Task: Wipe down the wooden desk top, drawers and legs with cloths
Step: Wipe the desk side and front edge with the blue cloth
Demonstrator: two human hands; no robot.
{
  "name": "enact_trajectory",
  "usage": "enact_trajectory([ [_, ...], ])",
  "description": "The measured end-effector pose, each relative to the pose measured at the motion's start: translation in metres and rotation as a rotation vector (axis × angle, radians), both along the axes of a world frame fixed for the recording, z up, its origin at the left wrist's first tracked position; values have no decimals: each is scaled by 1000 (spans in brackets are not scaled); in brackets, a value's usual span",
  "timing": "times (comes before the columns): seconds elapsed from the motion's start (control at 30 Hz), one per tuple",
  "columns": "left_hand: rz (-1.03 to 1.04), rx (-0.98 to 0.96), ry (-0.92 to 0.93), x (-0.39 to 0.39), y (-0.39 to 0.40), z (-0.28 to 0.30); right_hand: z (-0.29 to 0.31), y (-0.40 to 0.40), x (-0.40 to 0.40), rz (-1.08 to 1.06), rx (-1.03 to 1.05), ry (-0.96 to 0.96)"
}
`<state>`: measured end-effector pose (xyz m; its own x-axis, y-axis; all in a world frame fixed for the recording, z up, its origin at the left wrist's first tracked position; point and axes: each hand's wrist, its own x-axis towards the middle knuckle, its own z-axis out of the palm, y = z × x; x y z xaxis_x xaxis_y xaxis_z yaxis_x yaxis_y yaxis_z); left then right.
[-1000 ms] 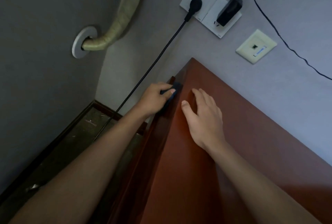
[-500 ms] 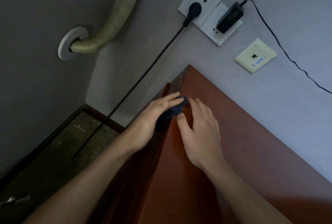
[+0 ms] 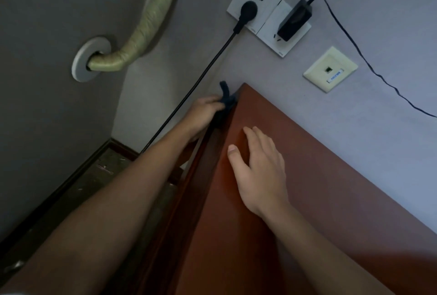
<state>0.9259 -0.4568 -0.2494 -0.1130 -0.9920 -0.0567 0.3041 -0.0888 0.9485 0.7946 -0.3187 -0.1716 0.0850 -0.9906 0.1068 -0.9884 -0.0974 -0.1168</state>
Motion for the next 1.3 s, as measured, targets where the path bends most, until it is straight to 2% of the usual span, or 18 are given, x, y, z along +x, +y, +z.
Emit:
enact_trajectory([
  [0.2, -36, -173, -184, 22, 133, -43, 0, 3, 1, -7, 2, 2],
  [0.27, -52, -160, -174, 20, 156, -70, -1, 3, 2, -6, -2, 2],
  [0.3, -68, -164, -174, 16, 148, -83, -1, 3, 2, -6, -7, 4],
  [0.37, -174, -65, -126, 12, 115, -95, -2, 2, 1, -4, -16, 8],
  [0.43, -191, 24, -56, 3, 72, -93, -3, 1, 0, -1, -15, 14],
  [0.5, -172, -59, 20, -5, 43, -60, -3, 1, 0, -1, -12, 18],
  [0.57, -150, -191, 20, -13, 19, -23, -3, 1, 0, -1, -10, 17],
  [0.73, -150, -98, -82, -23, -53, 5, -2, 0, 0, 1, 4, 10],
  [0.83, -107, -78, -46, -26, -47, 11, -1, -2, -1, 2, 5, -1],
  [0.97, -47, -134, 44, -20, 2, 12, -3, -3, -2, -6, -10, -2],
  [1.03, -19, -173, 32, -10, 47, -4, -3, -2, -1, -11, -13, -1],
  [1.1, 1, -196, -67, 5, 101, -28, -3, -1, 0, -19, -9, 6],
  [1.23, 50, -208, -401, 40, 197, -68, 3, -1, 2, -4, 30, 111],
  [1.3, 55, -145, -439, 47, 219, -77, 7, -10, 2, 21, 47, 169],
])
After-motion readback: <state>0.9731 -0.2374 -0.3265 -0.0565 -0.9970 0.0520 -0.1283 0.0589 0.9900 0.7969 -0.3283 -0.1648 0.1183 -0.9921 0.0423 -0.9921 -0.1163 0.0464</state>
